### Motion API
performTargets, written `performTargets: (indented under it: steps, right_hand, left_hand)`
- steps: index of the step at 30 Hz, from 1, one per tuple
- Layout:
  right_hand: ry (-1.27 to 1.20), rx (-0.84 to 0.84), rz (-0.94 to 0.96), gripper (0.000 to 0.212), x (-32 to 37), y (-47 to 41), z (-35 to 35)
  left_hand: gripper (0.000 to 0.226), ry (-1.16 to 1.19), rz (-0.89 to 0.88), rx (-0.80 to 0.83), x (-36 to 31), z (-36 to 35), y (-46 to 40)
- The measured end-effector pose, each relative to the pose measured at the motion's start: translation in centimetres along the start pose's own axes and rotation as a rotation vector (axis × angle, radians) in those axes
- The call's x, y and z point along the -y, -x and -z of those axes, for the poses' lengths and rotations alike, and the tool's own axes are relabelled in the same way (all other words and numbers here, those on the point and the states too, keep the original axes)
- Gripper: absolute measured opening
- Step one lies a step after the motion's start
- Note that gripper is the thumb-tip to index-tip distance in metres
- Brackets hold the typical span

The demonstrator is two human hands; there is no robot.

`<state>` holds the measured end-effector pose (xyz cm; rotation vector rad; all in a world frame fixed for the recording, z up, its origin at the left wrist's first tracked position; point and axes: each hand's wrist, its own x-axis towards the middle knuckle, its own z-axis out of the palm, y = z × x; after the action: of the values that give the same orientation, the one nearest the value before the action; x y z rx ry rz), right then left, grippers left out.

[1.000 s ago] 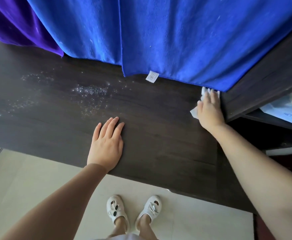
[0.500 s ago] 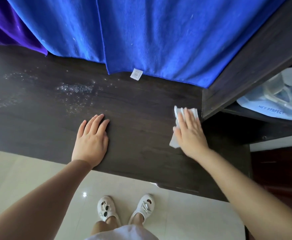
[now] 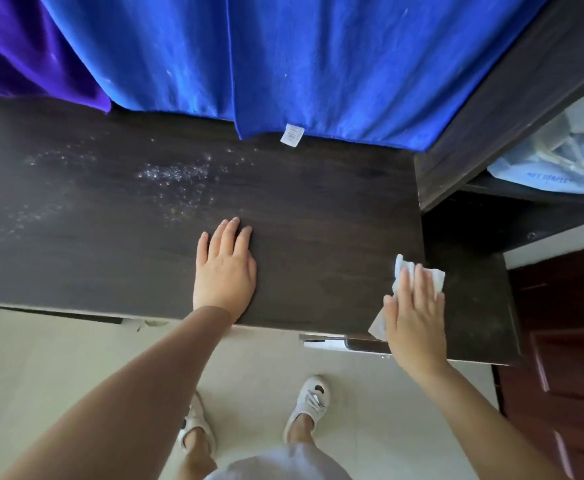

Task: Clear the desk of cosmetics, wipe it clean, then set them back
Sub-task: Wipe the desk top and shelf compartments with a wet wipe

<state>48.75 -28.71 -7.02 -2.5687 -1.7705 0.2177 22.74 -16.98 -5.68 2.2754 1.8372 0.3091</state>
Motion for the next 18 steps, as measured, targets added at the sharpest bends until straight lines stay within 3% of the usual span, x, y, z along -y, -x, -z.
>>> performTargets:
  steps: [3,7,11,13,15,16,18]
  right_hand:
    - [-0.045,-0.069,-0.072,0.062,7.5,-0.3,-0.6]
    - [-0.076,-0.125,0.133,0.058,20.8,1.3,-2.2]
    - [-0.143,-0.044,0.369,0.058,30.6,3.4,-2.7]
    - [-0.111,0.021,0.589,0.054,30.6,3.3,-2.4]
    - [-0.121,0.05,0.667,0.051,27.3,2.0,-1.7]
    - [-0.134,0.048,0.598,0.051,24.9,1.1,-1.4]
    - [-0.139,-0.028,0.27,0.054,19.5,-0.7,-1.1]
  left_hand:
    - [0.045,0.151,-0.042,0.018,1.1,0.8,0.2]
    - [0.047,0.081,-0.272,0.072,7.5,3.0,1.3]
    - [0.05,-0.042,-0.177,0.052,17.0,5.2,1.1]
    - [0.053,-0.052,-0.085,0.027,20.0,6.1,0.5]
    - [0.055,-0.044,-0.034,-0.003,21.4,6.5,-0.1]
    - [0.054,-0.041,-0.024,-0.017,21.5,6.6,-0.2]
    - [0.051,-0.038,-0.019,-0.033,21.5,6.4,-0.2]
